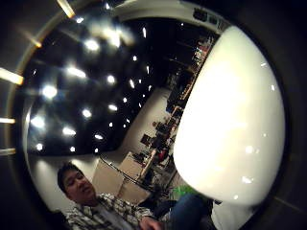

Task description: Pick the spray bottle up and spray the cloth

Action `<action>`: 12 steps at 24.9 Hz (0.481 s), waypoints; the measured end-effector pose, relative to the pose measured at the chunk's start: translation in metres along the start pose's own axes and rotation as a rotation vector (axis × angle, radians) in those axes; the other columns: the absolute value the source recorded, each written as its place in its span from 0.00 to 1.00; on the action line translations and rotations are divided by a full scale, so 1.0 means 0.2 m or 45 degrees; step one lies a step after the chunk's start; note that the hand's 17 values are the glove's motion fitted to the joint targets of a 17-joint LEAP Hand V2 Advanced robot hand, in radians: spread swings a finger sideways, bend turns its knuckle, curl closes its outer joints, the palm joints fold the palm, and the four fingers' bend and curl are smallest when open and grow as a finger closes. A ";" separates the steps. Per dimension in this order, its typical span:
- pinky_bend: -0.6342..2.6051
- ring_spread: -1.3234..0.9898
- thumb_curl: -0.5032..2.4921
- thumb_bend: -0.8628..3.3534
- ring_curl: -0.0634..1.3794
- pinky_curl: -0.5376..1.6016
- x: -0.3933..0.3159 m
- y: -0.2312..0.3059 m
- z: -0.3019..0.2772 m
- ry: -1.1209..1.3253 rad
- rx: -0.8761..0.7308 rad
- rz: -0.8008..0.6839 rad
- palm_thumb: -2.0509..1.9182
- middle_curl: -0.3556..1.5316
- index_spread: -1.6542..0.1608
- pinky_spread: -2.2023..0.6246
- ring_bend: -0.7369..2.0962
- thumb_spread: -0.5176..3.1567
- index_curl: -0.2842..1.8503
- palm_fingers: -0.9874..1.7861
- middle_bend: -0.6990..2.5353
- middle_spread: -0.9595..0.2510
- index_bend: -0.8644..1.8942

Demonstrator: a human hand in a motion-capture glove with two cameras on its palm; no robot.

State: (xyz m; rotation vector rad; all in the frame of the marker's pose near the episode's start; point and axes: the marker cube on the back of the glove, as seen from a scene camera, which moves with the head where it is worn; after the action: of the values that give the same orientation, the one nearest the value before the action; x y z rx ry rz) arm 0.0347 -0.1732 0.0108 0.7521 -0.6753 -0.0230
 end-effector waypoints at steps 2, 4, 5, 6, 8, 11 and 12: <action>0.30 0.48 0.41 0.20 0.37 0.44 -0.07 -0.02 0.01 0.054 -0.071 -0.059 0.81 0.46 0.75 0.75 0.46 0.20 0.36 0.79 0.36 0.65 0.38; 0.30 0.48 0.42 0.20 0.37 0.44 -0.13 -0.05 0.03 0.108 -0.137 -0.118 0.81 0.47 0.75 0.75 0.46 0.20 0.36 0.79 0.36 0.65 0.38; 0.31 0.48 0.42 0.20 0.37 0.44 -0.16 -0.07 0.04 0.134 -0.167 -0.140 0.81 0.47 0.75 0.75 0.46 0.20 0.36 0.79 0.36 0.65 0.38; 0.31 0.48 0.42 0.20 0.37 0.44 -0.18 -0.08 0.05 0.159 -0.196 -0.158 0.81 0.47 0.75 0.75 0.46 0.20 0.37 0.79 0.36 0.65 0.38; 0.31 0.48 0.42 0.20 0.37 0.44 -0.23 -0.11 0.07 0.209 -0.255 -0.187 0.80 0.47 0.75 0.75 0.46 0.20 0.37 0.80 0.36 0.65 0.38; 0.31 0.48 0.42 0.20 0.37 0.44 -0.28 -0.15 0.11 0.290 -0.353 -0.224 0.80 0.47 0.75 0.75 0.46 0.19 0.37 0.80 0.36 0.65 0.38; 0.31 0.48 0.42 0.20 0.37 0.44 -0.29 -0.16 0.13 0.319 -0.387 -0.237 0.80 0.47 0.75 0.75 0.46 0.19 0.37 0.80 0.36 0.65 0.38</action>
State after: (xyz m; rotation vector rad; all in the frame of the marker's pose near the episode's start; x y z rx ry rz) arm -0.0196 -0.1983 -0.0284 0.5111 -0.3506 -0.1947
